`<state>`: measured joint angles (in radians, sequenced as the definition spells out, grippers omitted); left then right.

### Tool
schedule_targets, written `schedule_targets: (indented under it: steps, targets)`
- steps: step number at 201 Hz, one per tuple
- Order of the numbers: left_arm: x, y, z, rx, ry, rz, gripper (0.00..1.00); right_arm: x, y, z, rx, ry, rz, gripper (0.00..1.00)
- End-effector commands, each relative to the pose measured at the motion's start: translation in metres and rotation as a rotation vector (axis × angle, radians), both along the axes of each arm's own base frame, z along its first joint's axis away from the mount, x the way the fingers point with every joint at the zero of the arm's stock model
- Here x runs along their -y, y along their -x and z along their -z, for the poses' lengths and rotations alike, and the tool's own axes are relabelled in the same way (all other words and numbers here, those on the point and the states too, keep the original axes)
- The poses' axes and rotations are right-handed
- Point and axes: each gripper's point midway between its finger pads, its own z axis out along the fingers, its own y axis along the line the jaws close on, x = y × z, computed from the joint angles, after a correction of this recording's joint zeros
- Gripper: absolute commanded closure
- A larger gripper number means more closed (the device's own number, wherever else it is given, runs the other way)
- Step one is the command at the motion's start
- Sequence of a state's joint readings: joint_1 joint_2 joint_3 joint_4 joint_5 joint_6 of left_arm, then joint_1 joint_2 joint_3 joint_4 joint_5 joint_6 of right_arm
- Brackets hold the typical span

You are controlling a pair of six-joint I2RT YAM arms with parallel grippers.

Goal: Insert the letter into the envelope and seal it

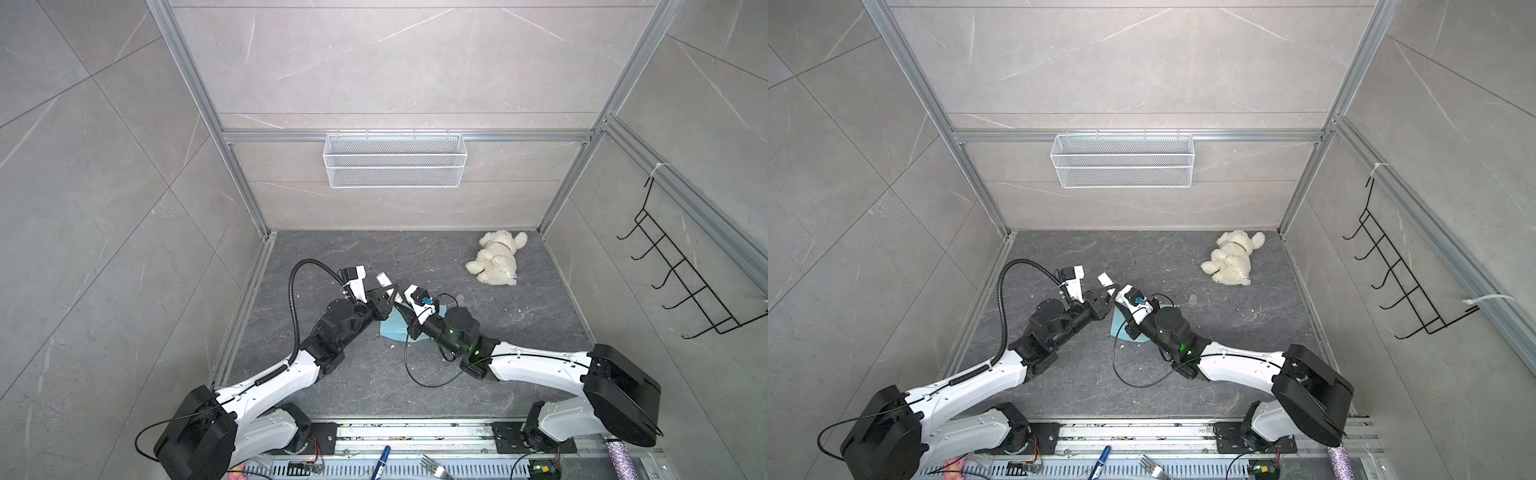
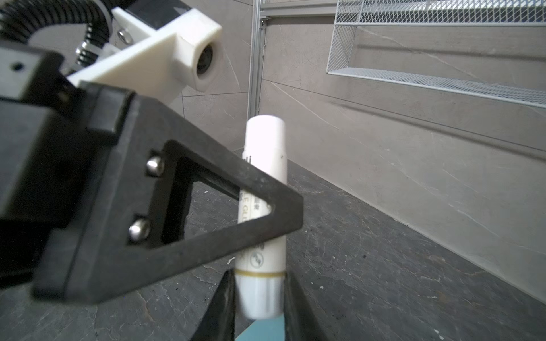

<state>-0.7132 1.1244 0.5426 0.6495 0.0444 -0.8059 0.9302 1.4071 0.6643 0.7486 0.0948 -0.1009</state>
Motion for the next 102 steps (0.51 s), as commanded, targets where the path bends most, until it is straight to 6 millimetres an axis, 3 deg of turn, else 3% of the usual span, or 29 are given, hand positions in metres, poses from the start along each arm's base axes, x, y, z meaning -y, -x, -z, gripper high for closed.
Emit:
schedule_targets:
  steps: [1, 66, 102]
  targets:
    - [0.013, 0.022, -0.046, 0.226, 0.042, 0.124, 1.00, -0.013, 0.025, -0.013, -0.059, -0.020, -0.184, 1.00]
    - [0.032, 0.070, -0.078, 0.478, 0.024, 0.386, 1.00, 0.008, 0.036, -0.050, -0.308, -0.180, -0.510, 1.00]
    - [0.032, 0.081, -0.084, 0.529, 0.037, 0.424, 1.00, 0.016, 0.041, -0.061, -0.385, -0.224, -0.642, 1.00]
